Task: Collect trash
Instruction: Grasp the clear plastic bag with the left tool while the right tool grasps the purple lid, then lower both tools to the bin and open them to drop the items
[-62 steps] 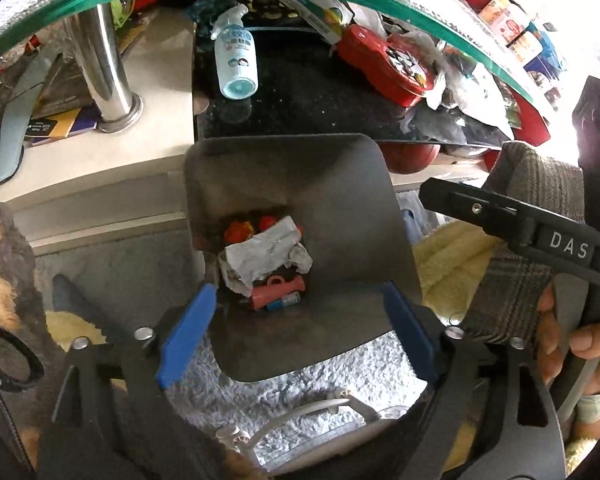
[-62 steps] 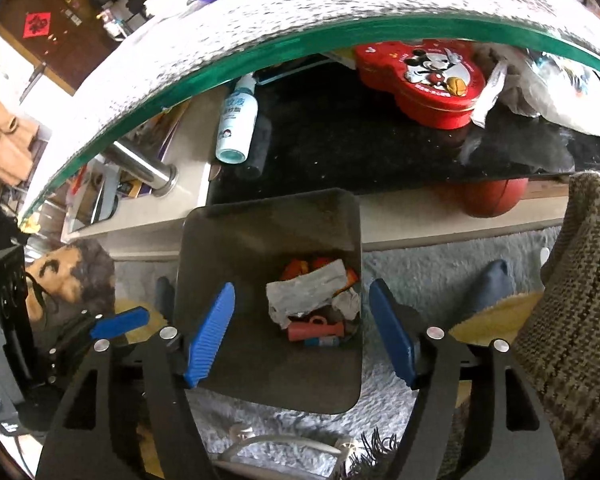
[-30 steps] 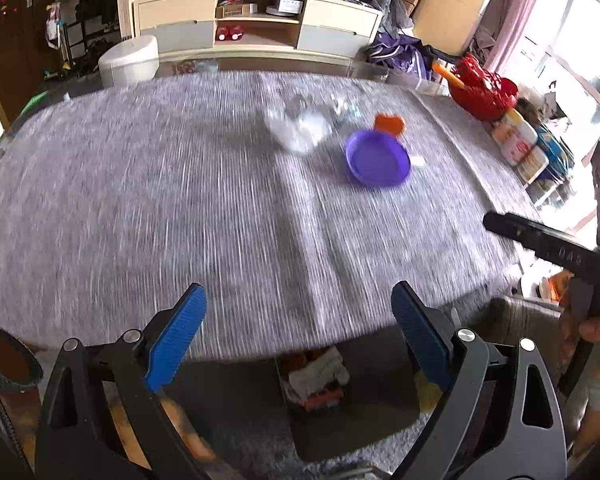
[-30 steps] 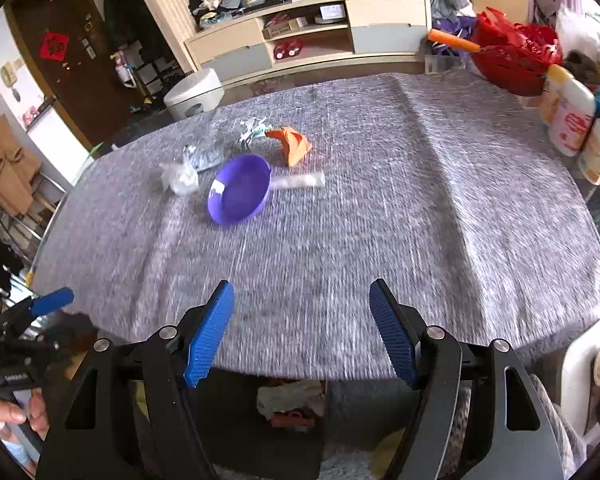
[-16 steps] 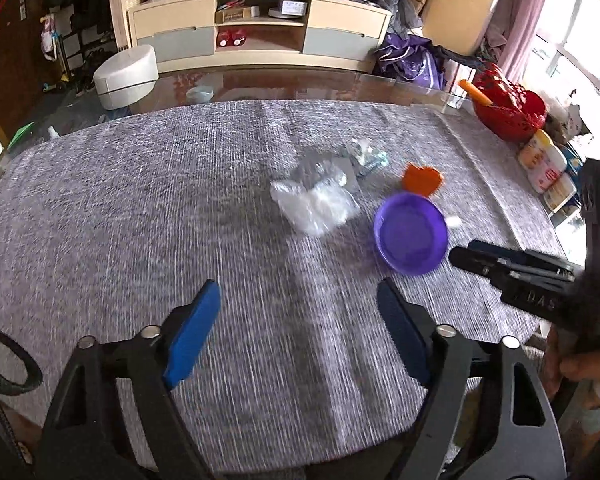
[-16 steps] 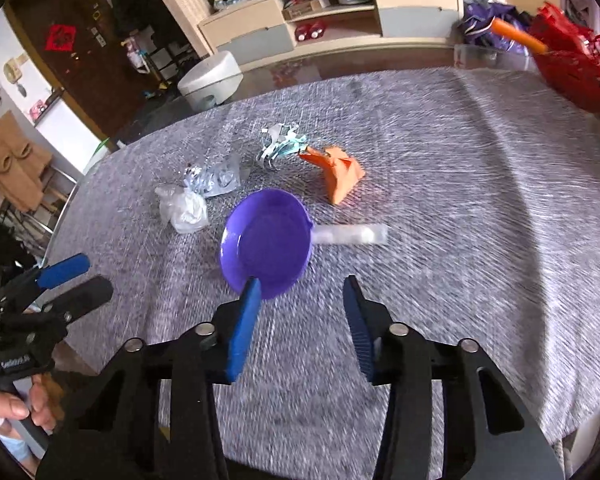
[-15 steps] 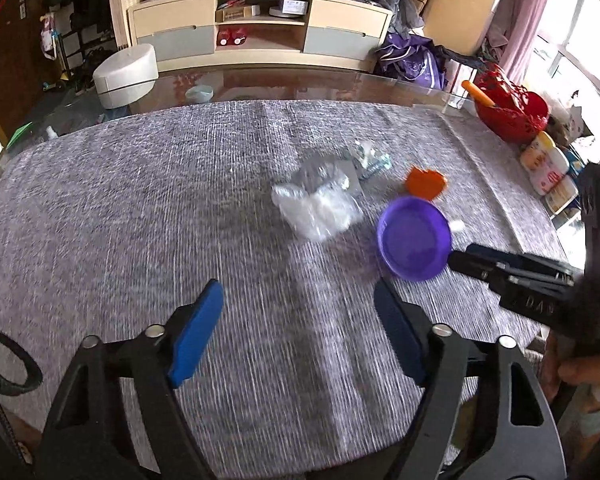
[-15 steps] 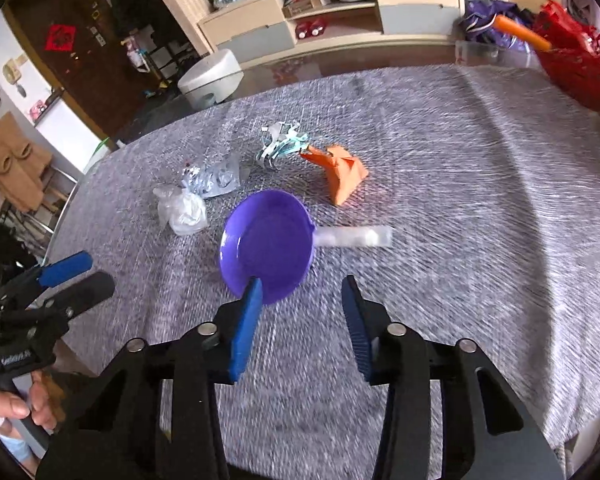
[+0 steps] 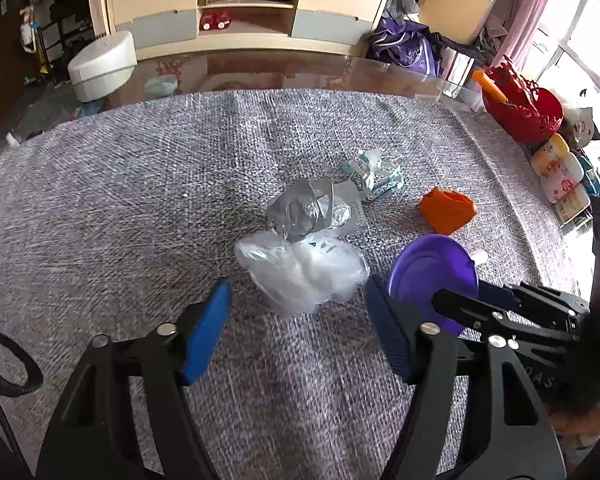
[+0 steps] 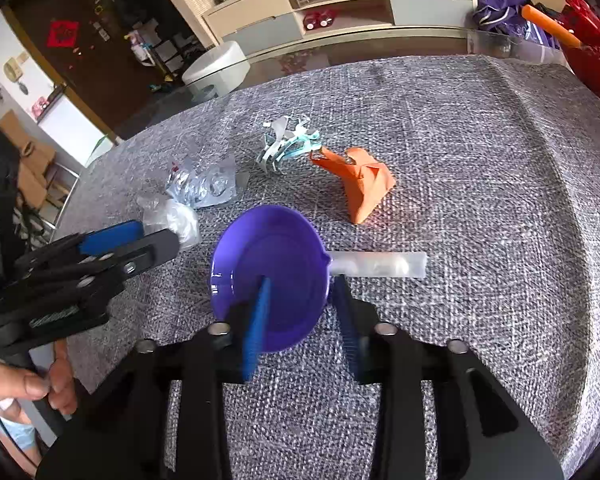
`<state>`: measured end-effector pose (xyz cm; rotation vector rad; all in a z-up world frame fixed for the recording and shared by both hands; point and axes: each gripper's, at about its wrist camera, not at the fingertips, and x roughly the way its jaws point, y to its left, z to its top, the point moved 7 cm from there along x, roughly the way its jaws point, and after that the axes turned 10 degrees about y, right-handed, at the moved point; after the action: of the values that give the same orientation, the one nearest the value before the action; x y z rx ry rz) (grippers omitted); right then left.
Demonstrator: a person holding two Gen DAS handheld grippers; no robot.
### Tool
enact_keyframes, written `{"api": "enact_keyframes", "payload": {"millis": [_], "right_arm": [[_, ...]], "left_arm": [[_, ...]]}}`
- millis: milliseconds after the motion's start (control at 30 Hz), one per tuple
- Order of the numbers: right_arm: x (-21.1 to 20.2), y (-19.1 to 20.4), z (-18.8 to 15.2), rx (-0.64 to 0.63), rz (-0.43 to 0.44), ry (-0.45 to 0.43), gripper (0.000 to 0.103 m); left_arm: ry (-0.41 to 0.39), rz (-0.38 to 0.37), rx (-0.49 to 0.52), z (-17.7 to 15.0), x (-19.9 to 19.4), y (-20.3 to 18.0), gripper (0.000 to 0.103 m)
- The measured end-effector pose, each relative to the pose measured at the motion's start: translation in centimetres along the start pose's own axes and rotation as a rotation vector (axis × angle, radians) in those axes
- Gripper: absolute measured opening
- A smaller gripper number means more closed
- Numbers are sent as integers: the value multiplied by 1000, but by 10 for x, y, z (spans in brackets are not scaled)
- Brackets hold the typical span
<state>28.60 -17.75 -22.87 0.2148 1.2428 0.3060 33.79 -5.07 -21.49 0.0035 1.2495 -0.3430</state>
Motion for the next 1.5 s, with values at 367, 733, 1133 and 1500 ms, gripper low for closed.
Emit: {"api": "enact_keyframes", "payload": {"millis": [367, 733, 1133, 1500], "right_arm": [[-15, 6, 1, -32, 37, -40, 12], [-50, 17, -22, -60, 10, -90, 10], [-102, 26, -73, -85, -94, -137, 10], [-118, 33, -136, -80, -89, -140, 10]], "left_arm": [[0, -47, 33, 4, 3, -9, 17], [-92, -21, 65, -29, -52, -22, 15], [-169, -10, 87, -105, -118, -44, 15], [-177, 2, 113, -182, -138, -61, 15]]}}
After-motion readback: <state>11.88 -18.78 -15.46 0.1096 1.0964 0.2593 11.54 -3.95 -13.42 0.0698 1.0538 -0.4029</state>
